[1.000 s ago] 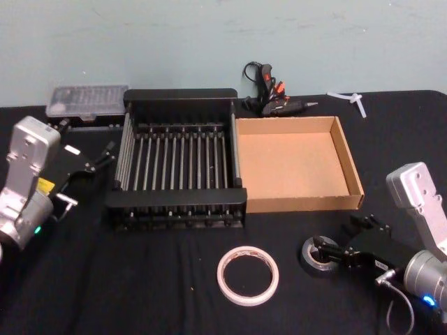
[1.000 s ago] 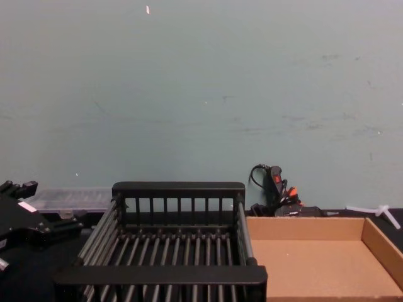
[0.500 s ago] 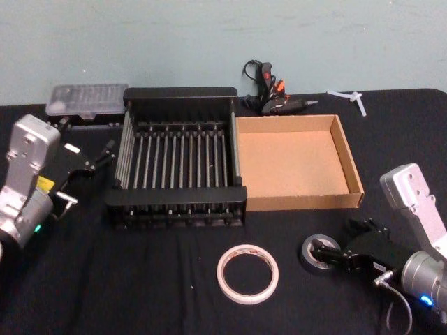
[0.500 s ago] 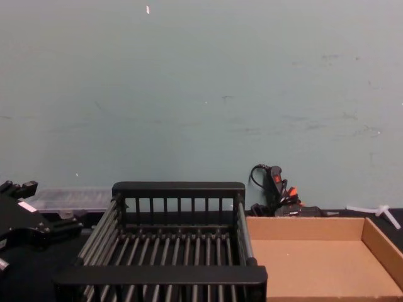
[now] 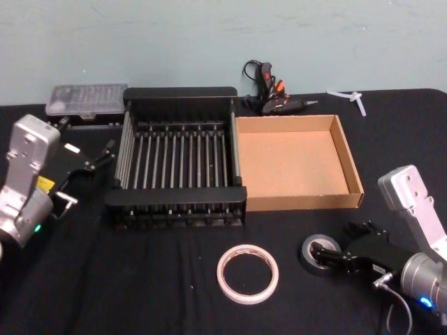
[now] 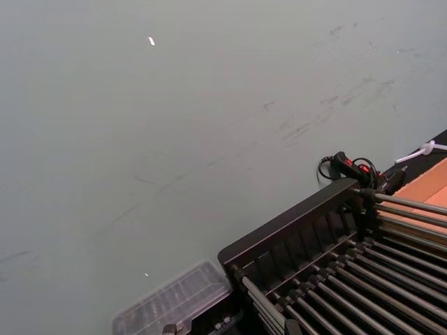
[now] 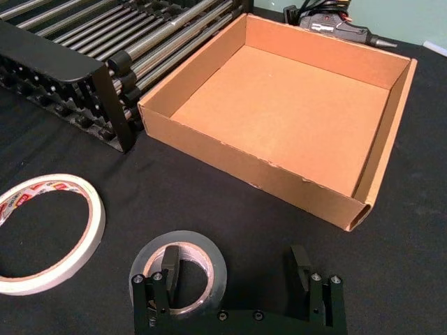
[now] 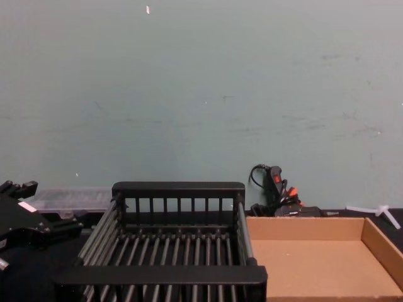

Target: Pick up the white tape and place it into the black box , Pick up the silver tape and place it into the brown box.

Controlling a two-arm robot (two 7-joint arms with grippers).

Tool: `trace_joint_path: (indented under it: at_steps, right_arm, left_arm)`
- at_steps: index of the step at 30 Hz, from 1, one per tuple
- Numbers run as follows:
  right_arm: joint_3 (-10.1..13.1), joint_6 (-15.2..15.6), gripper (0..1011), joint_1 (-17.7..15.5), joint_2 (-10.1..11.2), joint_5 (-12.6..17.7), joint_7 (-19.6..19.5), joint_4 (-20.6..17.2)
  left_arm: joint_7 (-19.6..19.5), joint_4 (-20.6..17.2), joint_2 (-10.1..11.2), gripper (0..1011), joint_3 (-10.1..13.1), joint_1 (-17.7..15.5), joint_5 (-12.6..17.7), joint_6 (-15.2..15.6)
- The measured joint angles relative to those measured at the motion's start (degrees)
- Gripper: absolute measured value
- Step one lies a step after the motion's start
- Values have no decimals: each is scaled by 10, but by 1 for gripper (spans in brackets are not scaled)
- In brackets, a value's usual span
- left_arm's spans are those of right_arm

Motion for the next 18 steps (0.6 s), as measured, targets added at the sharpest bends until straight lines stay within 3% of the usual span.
trace_joint_path:
  at_steps: [18]
  right_arm:
    - [5, 4, 1002, -3, -7, -9, 3, -1]
  left_arm:
    - [0, 0, 0, 1001, 0, 0, 0, 0]
